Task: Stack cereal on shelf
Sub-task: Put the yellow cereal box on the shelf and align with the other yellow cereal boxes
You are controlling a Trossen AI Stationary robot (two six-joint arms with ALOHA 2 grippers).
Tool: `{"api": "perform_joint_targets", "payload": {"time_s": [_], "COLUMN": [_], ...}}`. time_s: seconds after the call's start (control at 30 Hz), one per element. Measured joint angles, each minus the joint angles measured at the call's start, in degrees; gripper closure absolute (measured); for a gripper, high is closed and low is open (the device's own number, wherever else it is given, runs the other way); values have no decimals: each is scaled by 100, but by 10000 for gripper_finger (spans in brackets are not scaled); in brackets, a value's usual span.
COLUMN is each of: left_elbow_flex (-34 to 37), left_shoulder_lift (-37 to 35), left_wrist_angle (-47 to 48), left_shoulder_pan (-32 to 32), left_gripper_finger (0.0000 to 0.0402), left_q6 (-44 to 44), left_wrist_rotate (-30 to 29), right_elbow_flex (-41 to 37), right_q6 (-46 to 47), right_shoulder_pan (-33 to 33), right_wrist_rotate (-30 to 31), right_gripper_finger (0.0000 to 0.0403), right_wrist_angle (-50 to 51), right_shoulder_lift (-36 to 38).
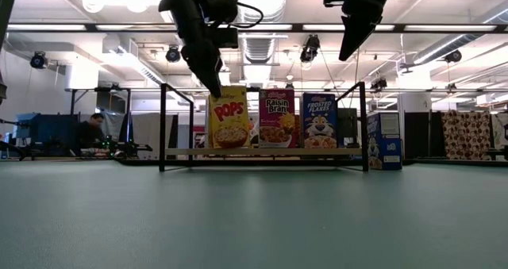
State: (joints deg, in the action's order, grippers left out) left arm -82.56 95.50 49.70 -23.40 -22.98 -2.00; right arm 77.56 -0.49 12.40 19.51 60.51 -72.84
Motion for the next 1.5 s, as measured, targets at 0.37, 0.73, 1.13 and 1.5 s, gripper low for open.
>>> {"api": "perform_joint_targets", "payload": {"time_s": [0.37, 0.73, 1.13, 1.5], "left_elbow_flex": [-4, -2, 4, 4], "left_shoulder_lift": [-20, -105, -101, -101], "left_wrist_angle": [296, 546, 321, 389], "left_shoulder_pan": [-2, -11, -34, -73], "left_gripper_finger": [245, 245, 229, 226], "left_q6": [90, 122, 159, 313], "left_wrist_rotate": [-114, -440, -542, -501], "right_elbow_flex": [0, 0, 1, 0], "right_q6": [-3, -9, -1, -9], "right_shoulder_pan": [0, 0, -2, -2], "right_wrist_rotate": [0, -1, -1, -1], "right_gripper_finger": [158, 158, 158, 158], "right_wrist_angle": [0, 0, -1, 0], "right_shoulder_lift": [-2, -2, -2, -2]}}
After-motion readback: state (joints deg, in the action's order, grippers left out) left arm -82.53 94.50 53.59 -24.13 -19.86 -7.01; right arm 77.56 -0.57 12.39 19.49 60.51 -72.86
